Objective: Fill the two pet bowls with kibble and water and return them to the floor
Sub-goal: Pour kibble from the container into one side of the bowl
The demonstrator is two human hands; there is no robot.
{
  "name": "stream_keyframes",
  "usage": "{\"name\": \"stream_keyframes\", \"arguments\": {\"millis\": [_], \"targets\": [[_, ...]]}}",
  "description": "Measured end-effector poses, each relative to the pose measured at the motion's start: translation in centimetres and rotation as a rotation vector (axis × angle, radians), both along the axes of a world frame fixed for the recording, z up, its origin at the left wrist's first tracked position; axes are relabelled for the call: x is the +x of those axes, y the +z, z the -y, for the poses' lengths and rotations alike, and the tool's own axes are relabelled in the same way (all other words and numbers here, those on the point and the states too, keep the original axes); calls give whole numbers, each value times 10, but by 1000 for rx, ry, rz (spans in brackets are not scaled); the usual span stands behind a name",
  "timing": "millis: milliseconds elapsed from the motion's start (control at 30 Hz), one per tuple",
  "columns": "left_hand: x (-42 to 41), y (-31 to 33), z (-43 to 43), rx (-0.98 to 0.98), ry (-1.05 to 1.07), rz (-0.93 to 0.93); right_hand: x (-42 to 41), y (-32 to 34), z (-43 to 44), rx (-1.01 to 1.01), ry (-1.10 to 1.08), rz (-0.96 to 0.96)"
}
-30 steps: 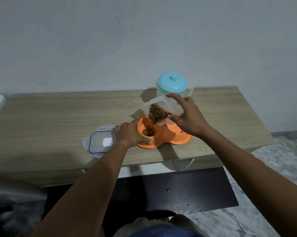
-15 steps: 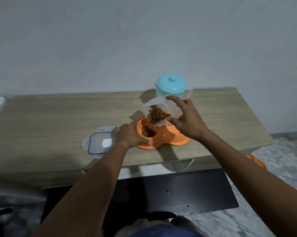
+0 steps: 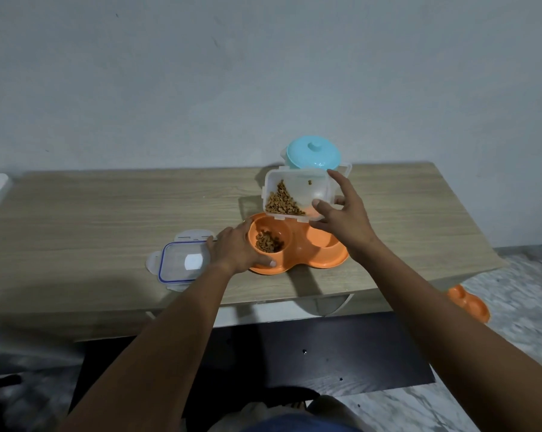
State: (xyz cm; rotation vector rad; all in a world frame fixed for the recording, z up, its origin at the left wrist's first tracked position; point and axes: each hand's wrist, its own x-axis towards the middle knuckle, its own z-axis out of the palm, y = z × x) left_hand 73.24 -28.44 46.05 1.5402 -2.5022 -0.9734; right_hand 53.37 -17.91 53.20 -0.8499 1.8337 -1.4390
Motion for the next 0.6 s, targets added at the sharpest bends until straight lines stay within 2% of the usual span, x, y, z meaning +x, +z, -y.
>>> {"name": "stream_keyframes", "arguments": {"millis": [200, 333, 533, 600], "targets": [[3, -2, -4, 16, 15, -28, 25, -15, 47, 0, 49, 92], [5, -5, -3, 13, 2, -20, 36, -27, 85, 67, 114, -66], [4, -1, -3, -6, 13, 16, 1, -108, 162, 194, 168, -40], [2, 2, -4, 5, 12, 11, 10, -86, 160, 221, 154, 12]]}}
